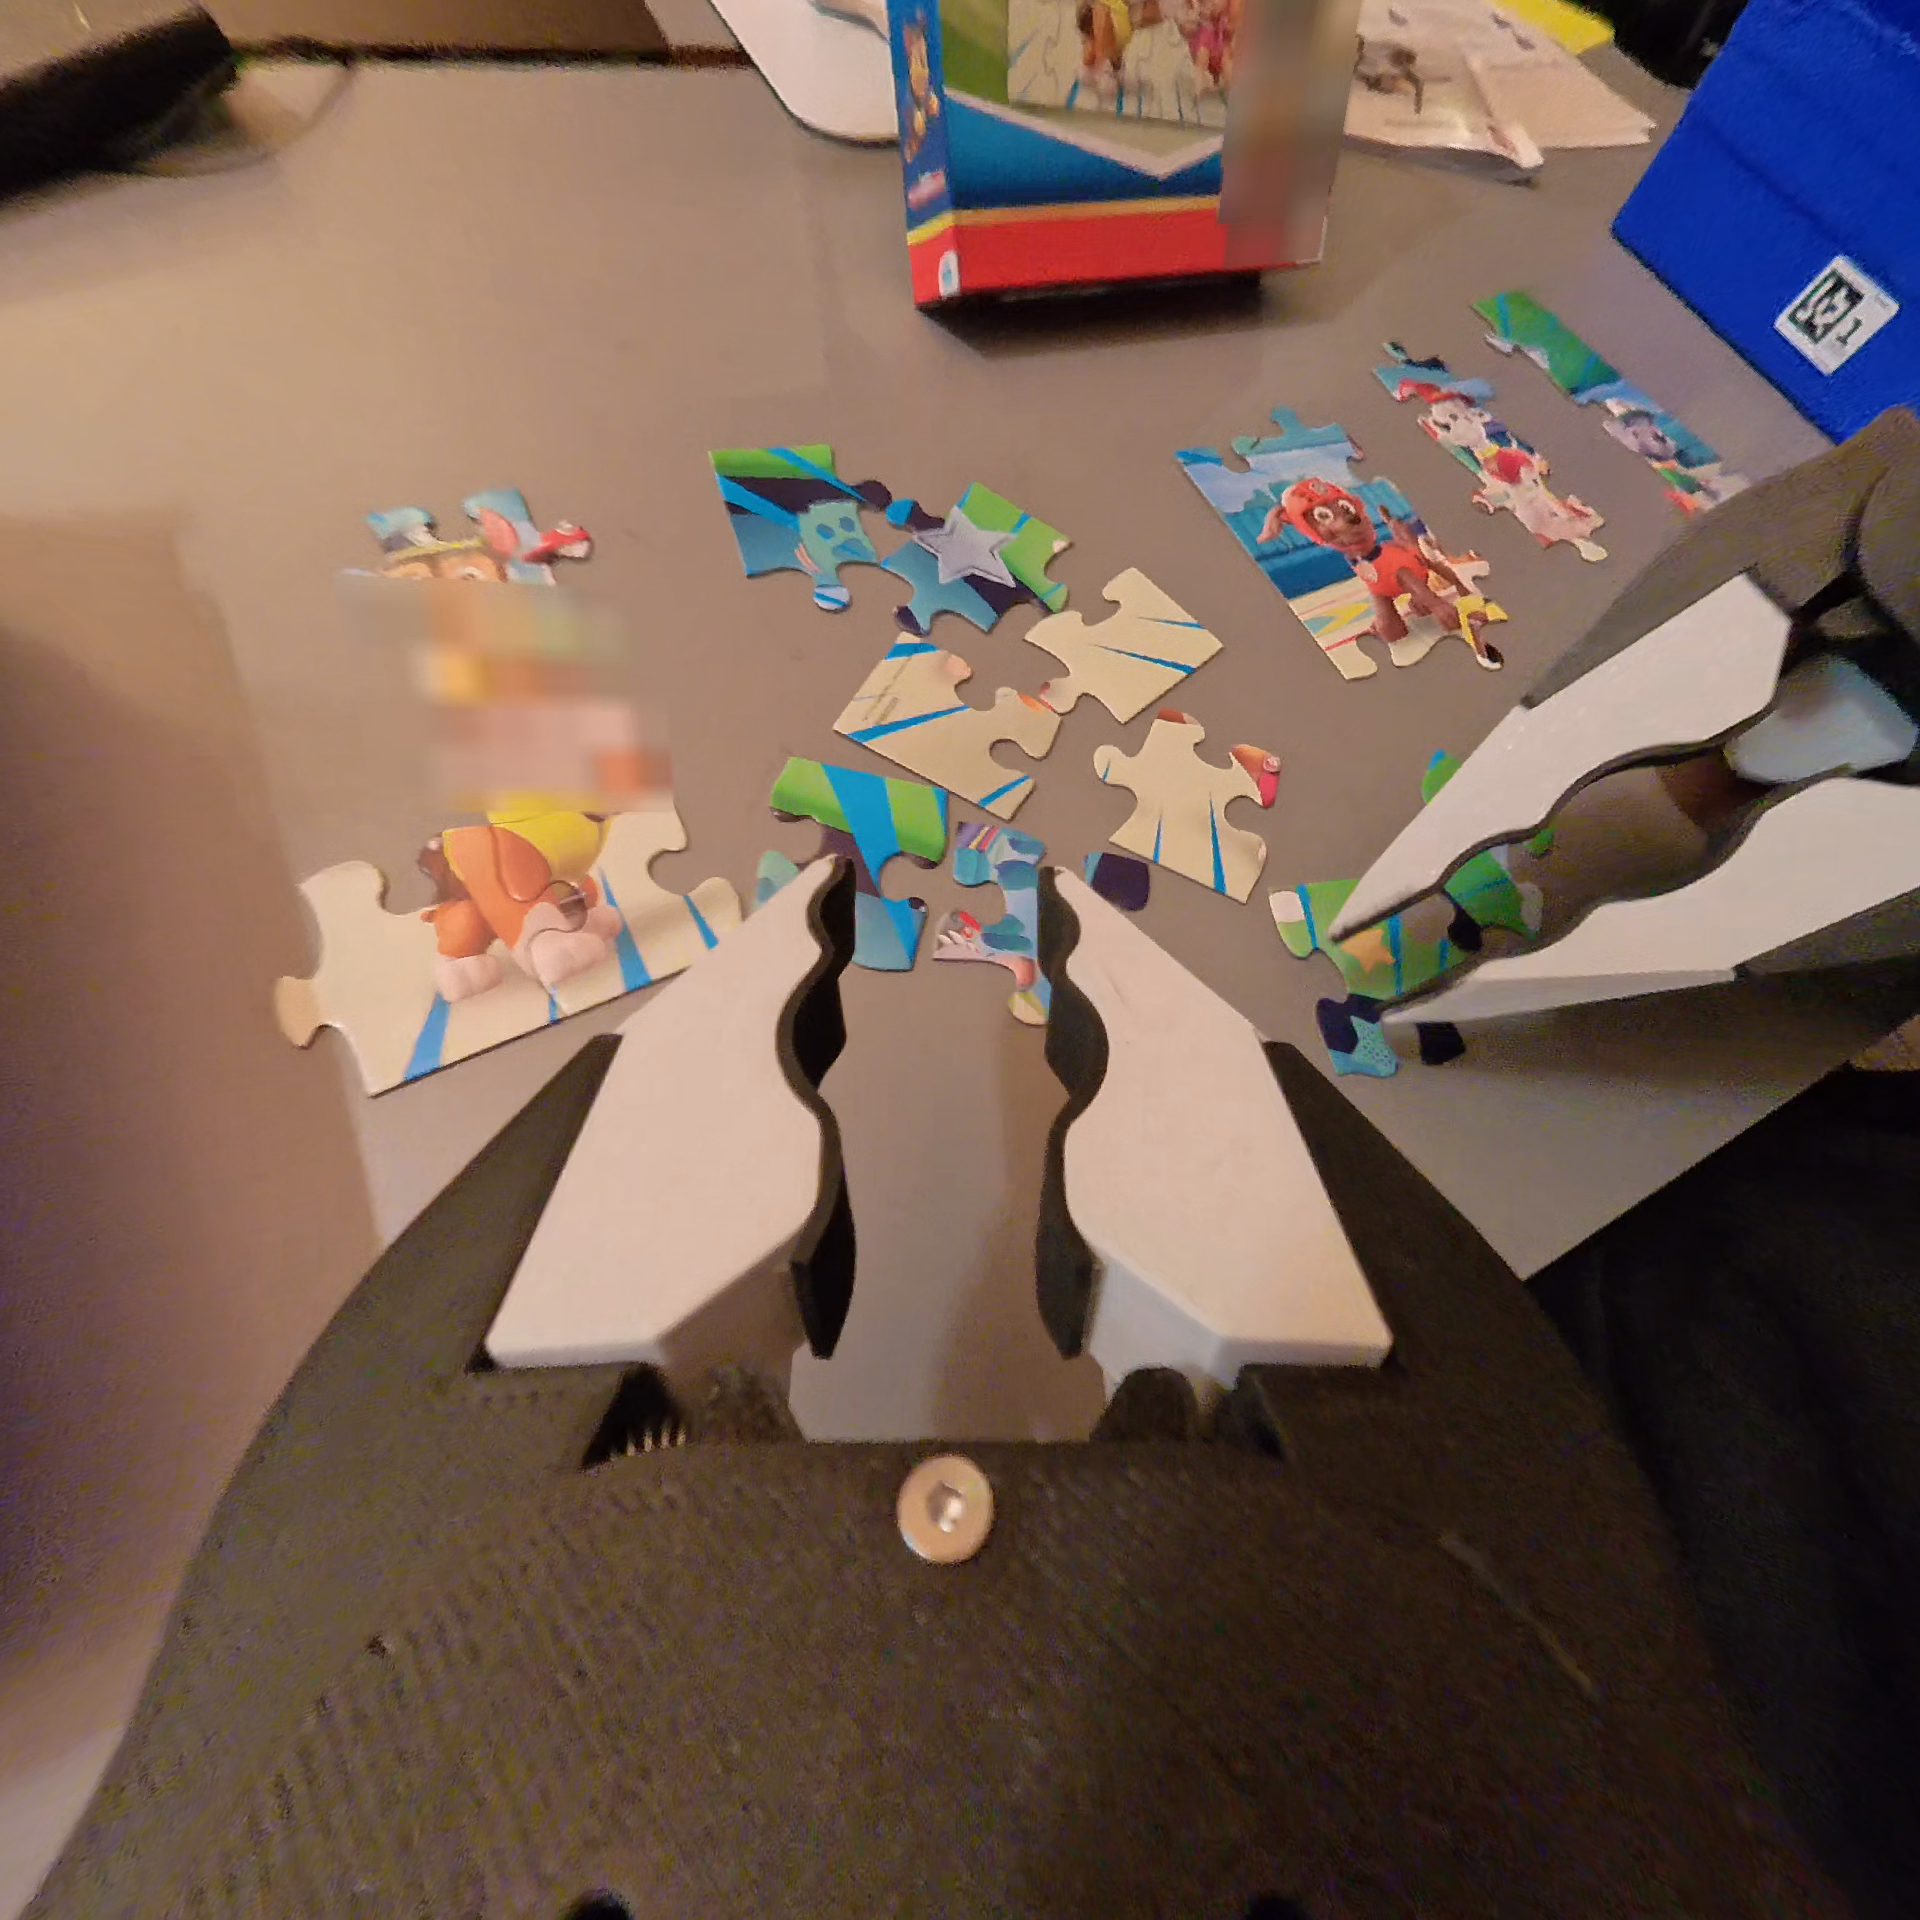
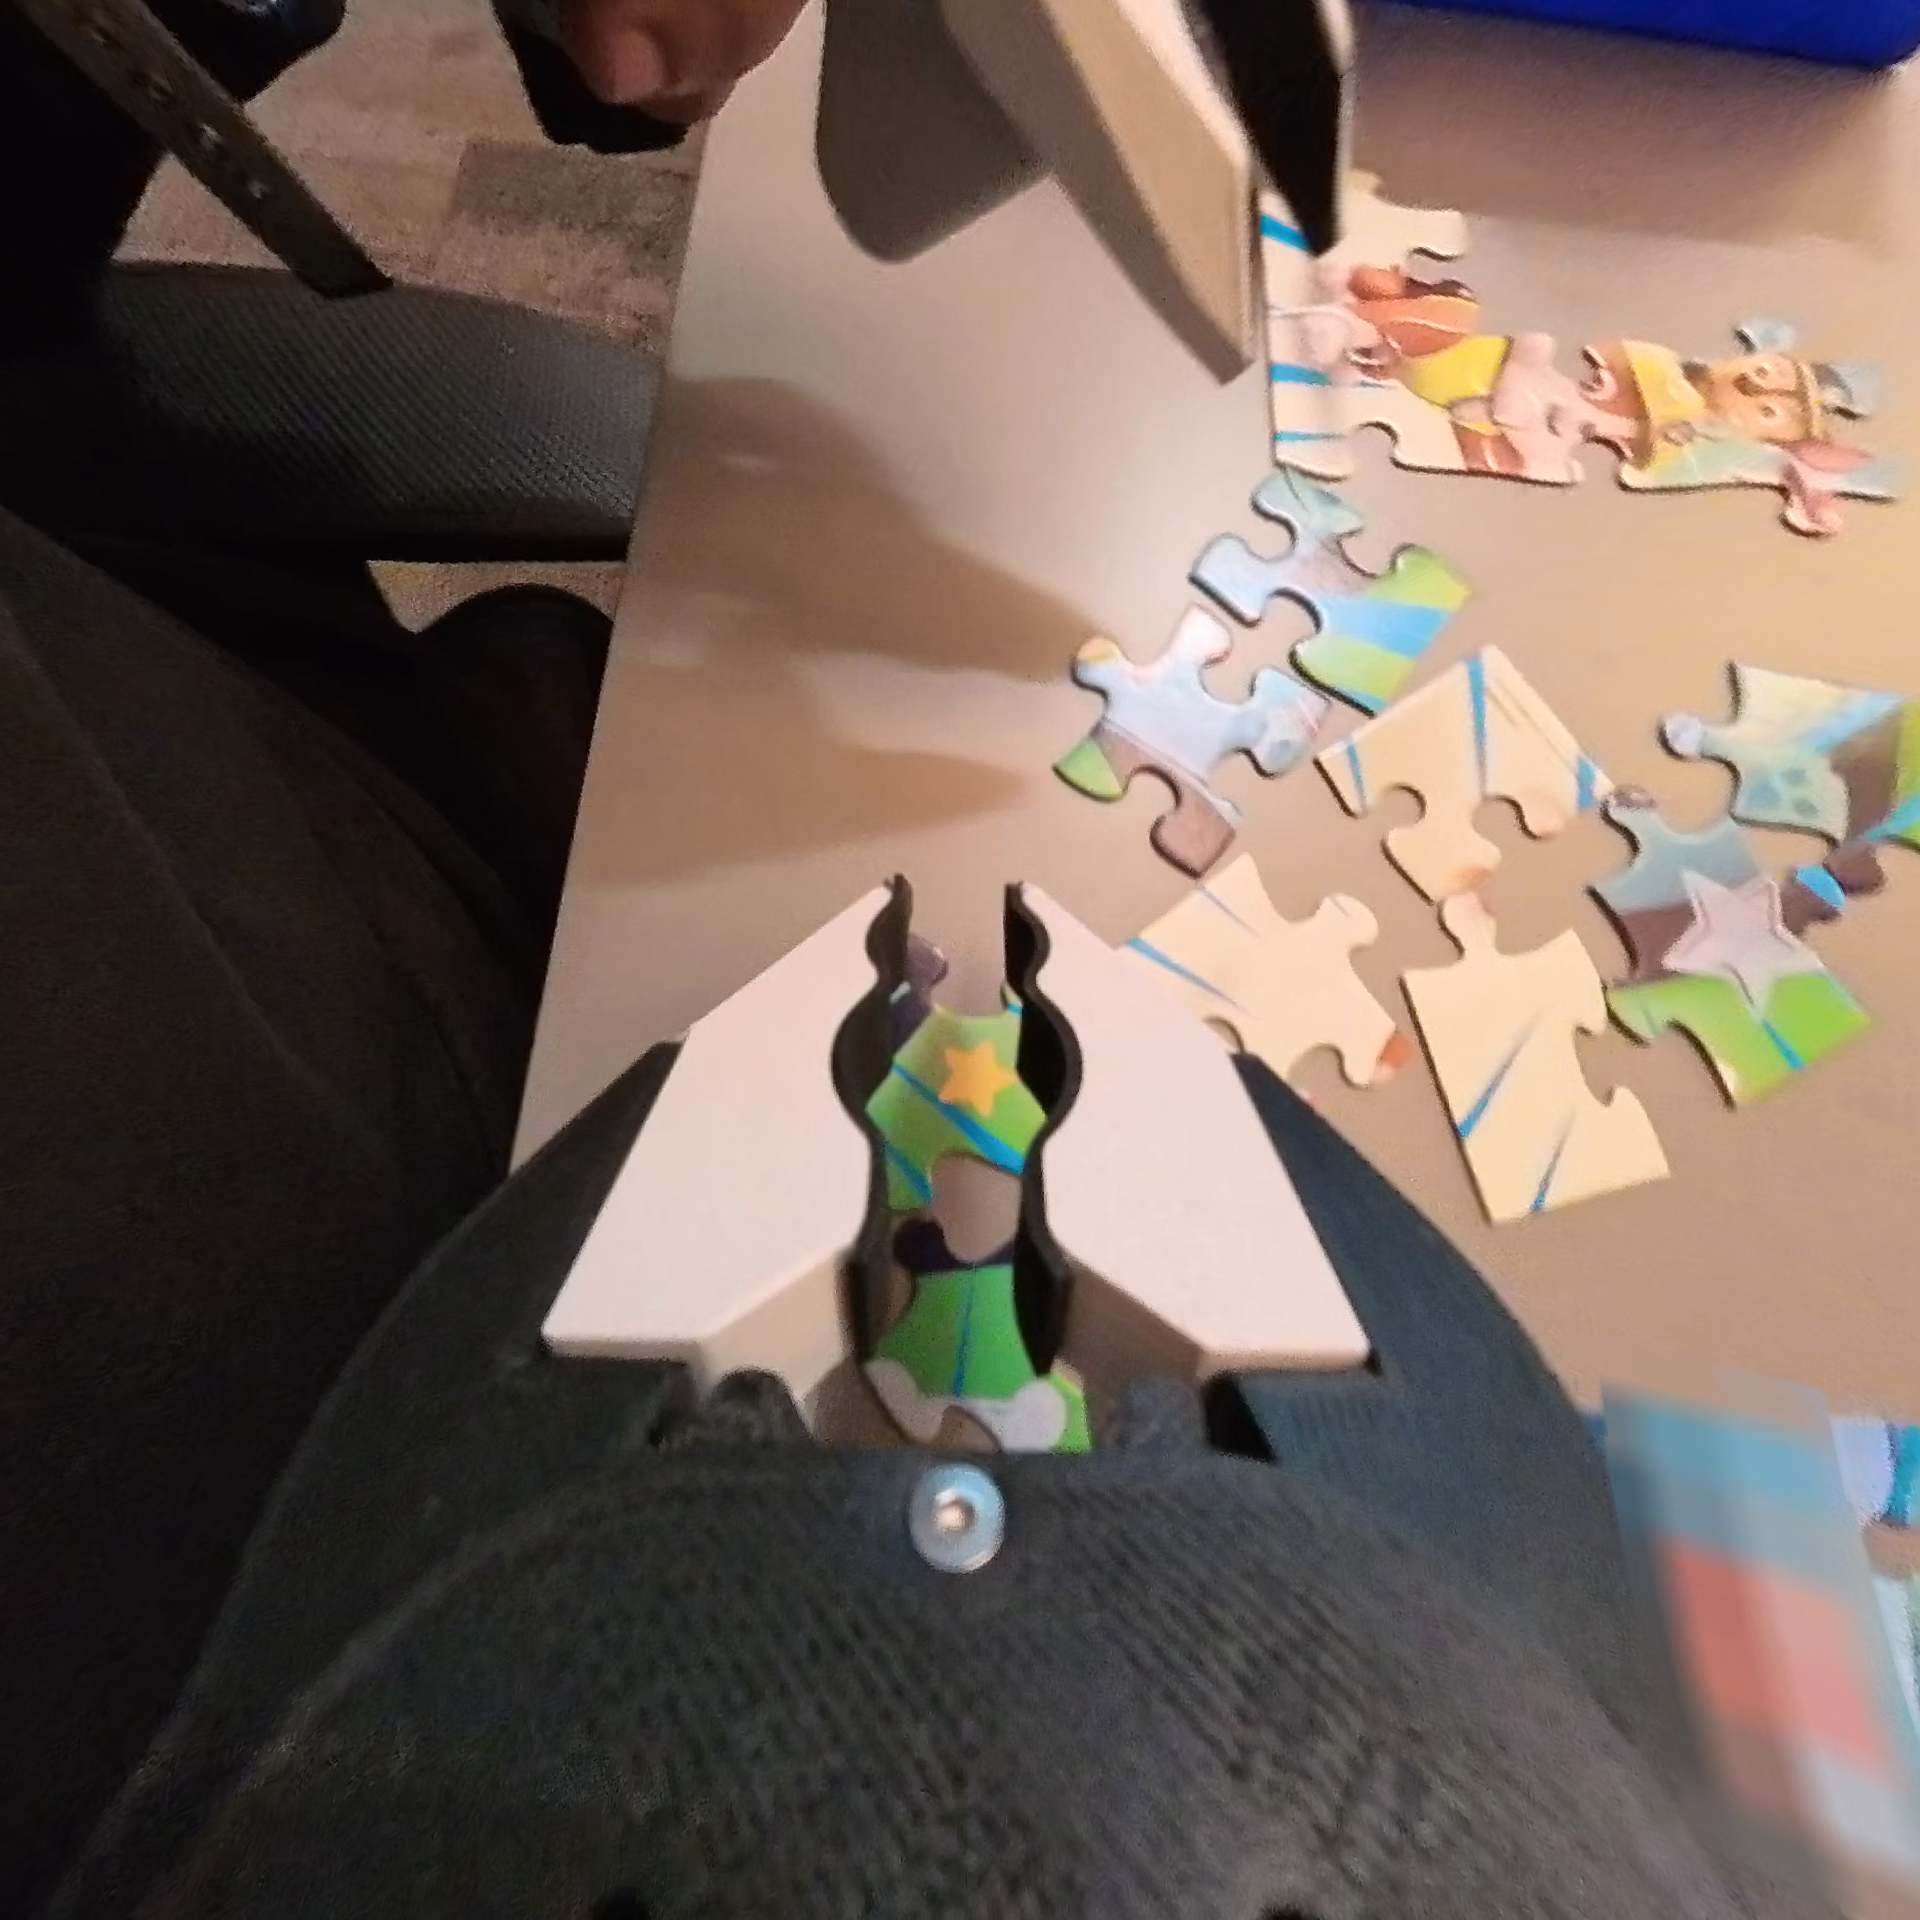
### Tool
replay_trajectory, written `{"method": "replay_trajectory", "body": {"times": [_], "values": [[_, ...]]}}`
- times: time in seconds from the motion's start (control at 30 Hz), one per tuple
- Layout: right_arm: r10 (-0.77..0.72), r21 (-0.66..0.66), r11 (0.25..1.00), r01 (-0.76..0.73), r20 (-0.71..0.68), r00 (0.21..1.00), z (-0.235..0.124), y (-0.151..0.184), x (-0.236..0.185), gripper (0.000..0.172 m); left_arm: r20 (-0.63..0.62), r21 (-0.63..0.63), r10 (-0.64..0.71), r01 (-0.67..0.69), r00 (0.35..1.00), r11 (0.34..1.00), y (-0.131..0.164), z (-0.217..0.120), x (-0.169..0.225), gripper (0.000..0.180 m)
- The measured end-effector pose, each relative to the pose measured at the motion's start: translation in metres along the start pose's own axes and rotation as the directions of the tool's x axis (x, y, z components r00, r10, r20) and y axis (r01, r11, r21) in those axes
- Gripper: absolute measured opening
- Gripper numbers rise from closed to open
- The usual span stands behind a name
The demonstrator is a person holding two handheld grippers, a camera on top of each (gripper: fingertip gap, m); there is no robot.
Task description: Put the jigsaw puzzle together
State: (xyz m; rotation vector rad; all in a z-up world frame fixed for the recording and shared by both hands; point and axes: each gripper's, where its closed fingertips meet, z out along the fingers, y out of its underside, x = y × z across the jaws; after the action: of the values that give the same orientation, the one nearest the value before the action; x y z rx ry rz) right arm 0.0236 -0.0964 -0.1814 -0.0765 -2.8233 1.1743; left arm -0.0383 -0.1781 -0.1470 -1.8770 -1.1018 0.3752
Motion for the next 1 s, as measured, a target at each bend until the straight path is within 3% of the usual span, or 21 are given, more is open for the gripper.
{"method": "replay_trajectory", "body": {"times": [0.1, 0.23, 0.4, 0.6, 0.87, 1.0], "values": [[0.053, 0.015, 0.999, -0.053, -0.038, 0.998, -0.008, 0.008, 0.006, 0.017, -0.015, -0.113, 0.001, -0.002, 1.000, 0.994, 0.018, 0.016, 0.012, 0.035], [0.077, 0.041, 0.996, -0.074, -0.074, 0.994, -0.013, 0.012, 0.009, 0.018, 0.014, -0.241, 0.067, -0.062, 0.998, 0.969, 0.049, 0.026, 0.026, 0.023], [0.079, 0.076, 0.994, -0.074, -0.071, 0.994, -0.014, 0.011, 0.009, 0.018, 0.032, -0.256, 0.059, -0.049, 0.998, 0.965, 0.057, 0.033, 0.025, 0.019], [0.060, 0.076, 0.996, -0.053, -0.095, 0.994, -0.013, 0.009, 0.017, 0.019, 0.038, -0.271, 0.109, -0.095, 0.993, 0.958, 0.056, 0.039, 0.025, 0.000], [0.076, 0.058, 0.996, -0.074, -0.037, 0.996, 0.015, -0.008, 0.019, 0.034, -0.010, -0.334, 0.092, -0.090, 0.996, 0.938, 0.072, 0.020, 0.037, 0.000], [0.072, 0.037, 0.997, -0.072, 0.011, 0.997, 0.033, -0.022, 0.011, 0.038, -0.101, -0.410, 0.056, -0.093, 0.993, 0.907, 0.092, -0.004, 0.059, 0.000]]}}
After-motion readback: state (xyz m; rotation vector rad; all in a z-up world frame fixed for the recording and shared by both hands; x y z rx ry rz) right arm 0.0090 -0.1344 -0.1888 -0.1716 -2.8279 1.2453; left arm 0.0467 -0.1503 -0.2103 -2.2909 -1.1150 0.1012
